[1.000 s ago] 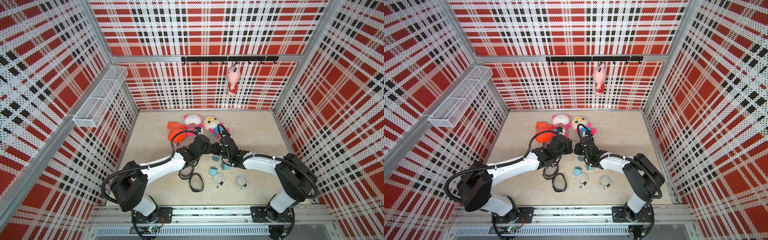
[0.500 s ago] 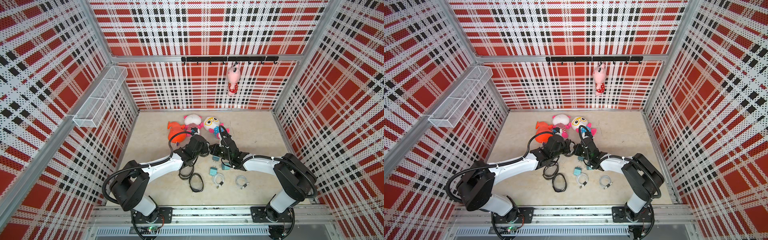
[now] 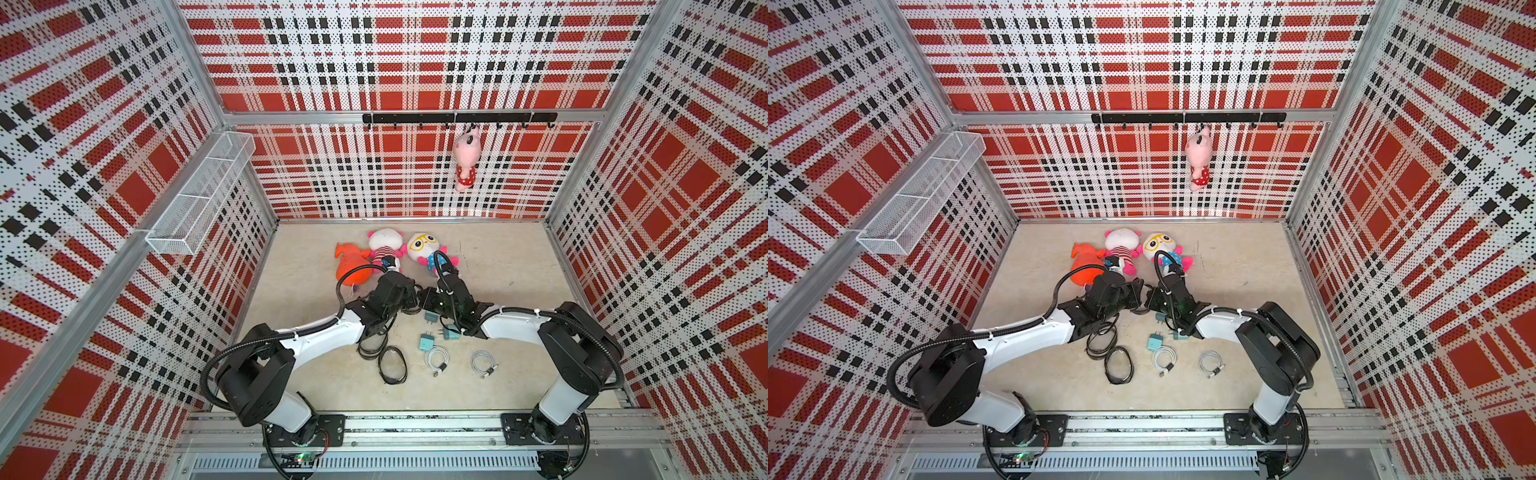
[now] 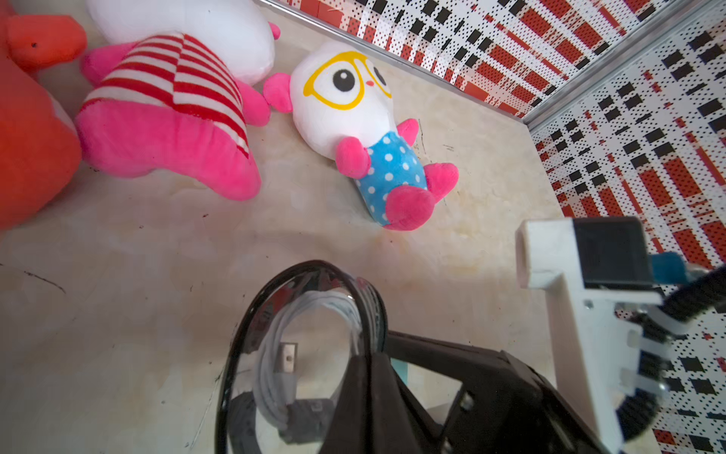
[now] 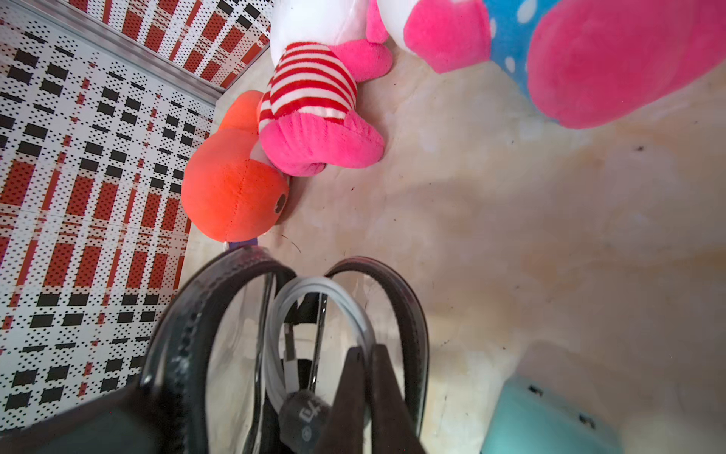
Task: Pack away charging kits
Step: Place the charging cable in the storage bag.
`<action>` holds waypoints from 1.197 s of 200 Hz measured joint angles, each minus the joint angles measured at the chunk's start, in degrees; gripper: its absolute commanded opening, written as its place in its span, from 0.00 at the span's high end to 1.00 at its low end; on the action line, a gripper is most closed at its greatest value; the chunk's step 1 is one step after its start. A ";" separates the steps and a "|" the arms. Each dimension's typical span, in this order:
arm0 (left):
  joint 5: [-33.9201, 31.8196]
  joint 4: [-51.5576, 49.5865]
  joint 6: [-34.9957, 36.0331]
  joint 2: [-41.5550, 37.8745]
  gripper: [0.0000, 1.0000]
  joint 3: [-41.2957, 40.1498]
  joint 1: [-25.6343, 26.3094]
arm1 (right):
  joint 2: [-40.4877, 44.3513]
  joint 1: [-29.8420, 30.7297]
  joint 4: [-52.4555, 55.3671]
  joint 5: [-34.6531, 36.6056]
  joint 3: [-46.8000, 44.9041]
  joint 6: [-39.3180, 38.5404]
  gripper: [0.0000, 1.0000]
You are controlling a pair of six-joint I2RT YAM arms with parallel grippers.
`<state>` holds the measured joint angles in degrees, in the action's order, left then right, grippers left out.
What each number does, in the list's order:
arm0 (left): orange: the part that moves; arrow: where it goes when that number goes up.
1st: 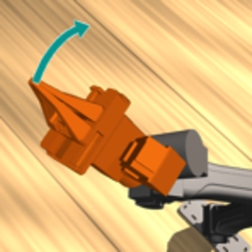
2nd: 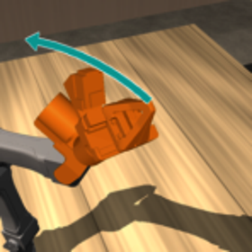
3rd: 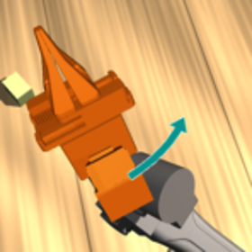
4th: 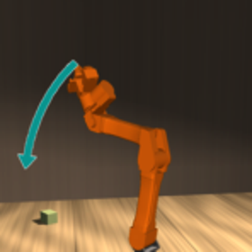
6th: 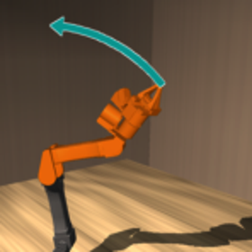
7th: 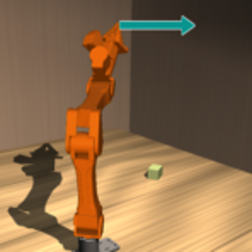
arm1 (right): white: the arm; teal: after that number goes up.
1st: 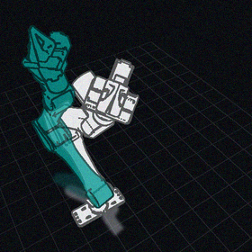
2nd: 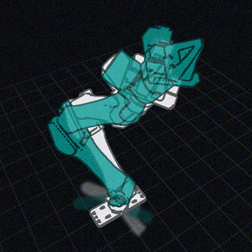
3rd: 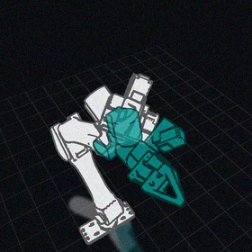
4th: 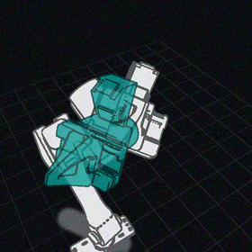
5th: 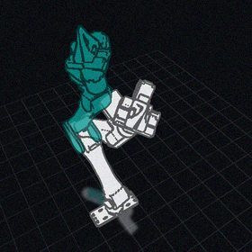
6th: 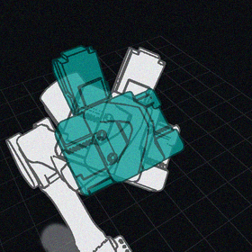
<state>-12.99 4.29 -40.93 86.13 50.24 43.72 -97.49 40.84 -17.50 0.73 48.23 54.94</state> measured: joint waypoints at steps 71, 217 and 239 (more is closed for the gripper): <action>-6.45 -1.42 -0.83 -0.20 1.00 0.22 2.10 | 0.00 0.90 1.68 2.16 1.01 -0.55 0.76; -10.93 -3.28 -1.99 0.59 1.00 0.15 0.13 | 10.14 1.05 10.40 10.97 -3.34 -3.23 0.32; -11.56 -3.41 -2.21 0.35 1.00 -0.42 -0.39 | 7.50 1.05 12.76 11.72 -2.89 -3.43 0.29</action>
<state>-24.56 0.89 -43.13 86.48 49.82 43.33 -90.00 41.89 -4.73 12.45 45.34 51.51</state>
